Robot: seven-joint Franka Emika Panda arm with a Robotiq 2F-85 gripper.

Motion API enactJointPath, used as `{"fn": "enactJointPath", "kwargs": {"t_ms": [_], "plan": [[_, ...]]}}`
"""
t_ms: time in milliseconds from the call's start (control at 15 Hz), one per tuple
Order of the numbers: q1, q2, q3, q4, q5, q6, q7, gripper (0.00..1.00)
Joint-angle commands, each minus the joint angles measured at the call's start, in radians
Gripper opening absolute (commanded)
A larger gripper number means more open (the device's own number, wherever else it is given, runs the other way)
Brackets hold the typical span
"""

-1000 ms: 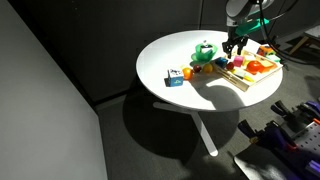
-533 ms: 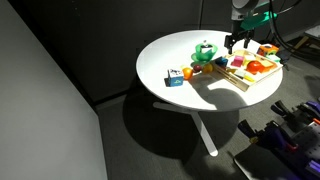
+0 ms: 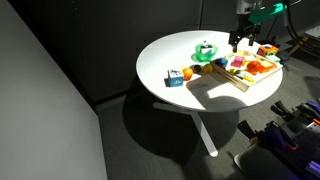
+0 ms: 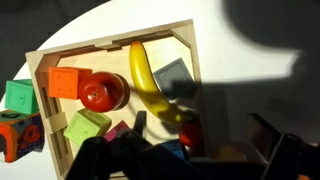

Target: Put the strawberry in the box

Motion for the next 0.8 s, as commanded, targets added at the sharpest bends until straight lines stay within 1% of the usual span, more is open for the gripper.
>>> {"fn": "enactJointPath", "kwargs": {"t_ms": [0,467,600,733], "plan": [[-0.012,-0.092,0.023,-0.076,0.001,0.011,-0.077,1.00],[-0.014,-0.215,0.044,-0.175,0.023,0.110,-0.177,1.00],[-0.013,-0.245,0.045,-0.197,0.027,0.118,-0.184,1.00],[-0.011,-0.271,0.046,-0.208,0.033,0.091,-0.180,1.00]]}}
